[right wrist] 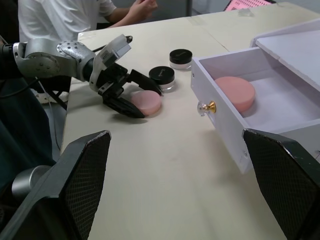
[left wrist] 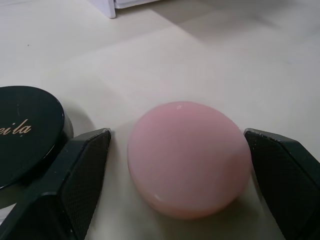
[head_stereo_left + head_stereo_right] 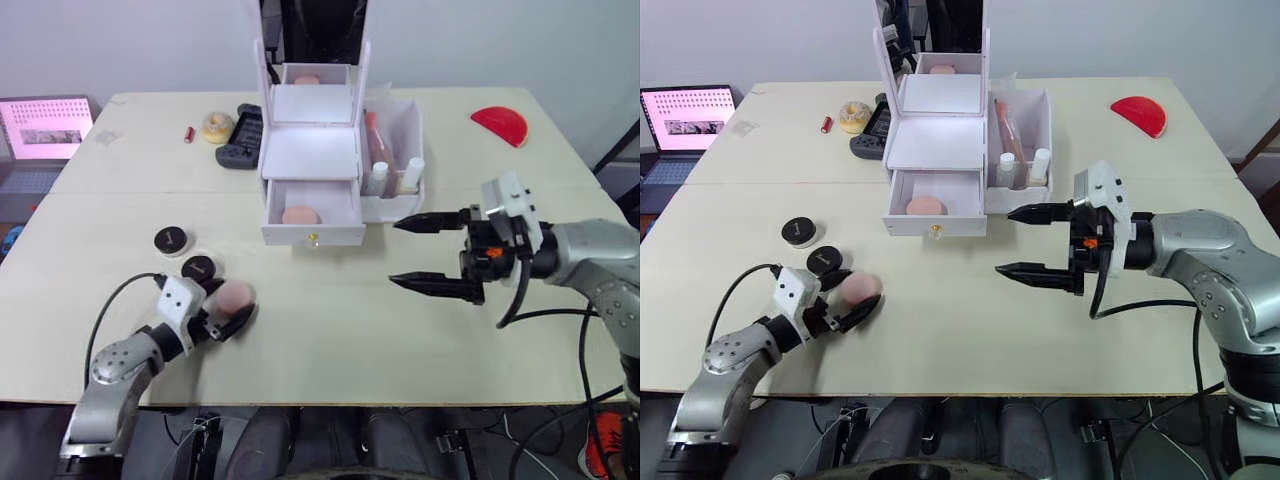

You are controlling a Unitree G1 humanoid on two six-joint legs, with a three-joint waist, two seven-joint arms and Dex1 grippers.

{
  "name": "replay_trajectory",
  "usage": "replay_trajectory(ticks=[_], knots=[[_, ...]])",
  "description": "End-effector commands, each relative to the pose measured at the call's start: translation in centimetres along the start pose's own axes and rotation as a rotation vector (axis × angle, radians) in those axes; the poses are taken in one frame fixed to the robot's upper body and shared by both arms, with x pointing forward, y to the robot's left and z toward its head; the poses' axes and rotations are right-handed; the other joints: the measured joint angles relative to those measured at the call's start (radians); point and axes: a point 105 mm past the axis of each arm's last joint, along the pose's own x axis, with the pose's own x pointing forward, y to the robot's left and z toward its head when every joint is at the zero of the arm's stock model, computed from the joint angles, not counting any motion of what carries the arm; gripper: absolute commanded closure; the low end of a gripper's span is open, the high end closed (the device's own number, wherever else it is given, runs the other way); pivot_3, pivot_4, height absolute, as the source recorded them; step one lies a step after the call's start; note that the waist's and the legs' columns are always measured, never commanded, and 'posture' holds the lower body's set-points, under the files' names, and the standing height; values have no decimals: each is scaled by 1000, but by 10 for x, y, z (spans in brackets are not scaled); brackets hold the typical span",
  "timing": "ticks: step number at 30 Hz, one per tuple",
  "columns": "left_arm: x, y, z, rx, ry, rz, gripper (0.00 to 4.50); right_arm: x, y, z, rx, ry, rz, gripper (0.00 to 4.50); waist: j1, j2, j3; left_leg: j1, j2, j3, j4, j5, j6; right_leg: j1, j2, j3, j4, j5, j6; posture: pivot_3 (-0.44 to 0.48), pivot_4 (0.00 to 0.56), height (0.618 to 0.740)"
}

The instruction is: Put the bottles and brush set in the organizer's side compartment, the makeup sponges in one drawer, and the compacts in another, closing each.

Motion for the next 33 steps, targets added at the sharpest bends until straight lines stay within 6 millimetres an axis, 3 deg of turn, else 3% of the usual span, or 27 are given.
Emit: replay_trajectory(ticks=[1, 3, 4, 6, 8, 15, 22, 25, 30, 33], knots=[[1, -4, -4, -42, 6, -14, 30, -2, -1, 12, -48, -32, -18, 0, 0, 0, 0, 0, 0, 0, 0, 0, 0, 0, 0, 0, 0, 0, 0, 0, 150, 740], [0, -5, -4, -59, 5, -21, 30, -2, -2, 12, -50, -33, -22, 0, 0, 0, 0, 0, 0, 0, 0, 0, 0, 0, 0, 0, 0, 0, 0, 0, 150, 740], [-1, -6, -4, -64, 7, -23, 266, -3, -2, 12, -51, -34, -24, 0, 0, 0, 0, 0, 0, 0, 0, 0, 0, 0, 0, 0, 0, 0, 0, 0, 150, 740], [-1, -7, -4, -66, 12, -28, 821, -3, -2, 12, -52, -34, -28, 0, -1, 0, 0, 0, 0, 0, 0, 0, 0, 0, 0, 0, 0, 0, 0, 0, 150, 740], [-2, -7, -4, -69, 13, -31, 1753, -2, -3, 12, -53, -35, -31, 0, -1, 0, 0, 0, 0, 0, 0, 0, 0, 0, 0, 0, 0, 0, 0, 0, 150, 740], [-8, -11, 14, -45, -18, -57, 1837, -1, -5, 11, -54, -41, -40, 0, -2, 0, 0, 0, 0, 0, 0, 0, 0, 0, 0, 0, 0, 0, 0, 0, 150, 740], [-24, -15, 77, -1, -74, -193, 1837, -3, -10, 8, -56, -40, -69, 0, -2, 0, 0, -1, 0, -1, 0, 0, 0, -1, 0, 0, 0, -2, -3, 0, 150, 740], [-29, -11, 127, 19, -113, -322, 1837, -4, -13, 5, -55, -35, -88, 0, 0, -1, 1, 0, 0, -1, 0, 0, 0, -1, 1, 0, 1, -2, -3, 0, 150, 740], [-3, -4, 175, 94, -163, -428, 1837, -3, -14, 1, -58, -32, -107, 0, -3, -1, 1, 0, -1, -2, 0, 0, 0, 1, 2, -2, 0, 0, 0, 0, 150, 740], [27, -5, 197, 111, -186, -516, 1837, -3, -13, -1, -61, -32, -122, 0, -4, -1, 1, 0, -1, -1, 0, 0, 0, 0, 3, -2, 1, 0, 1, 0, 150, 740]])
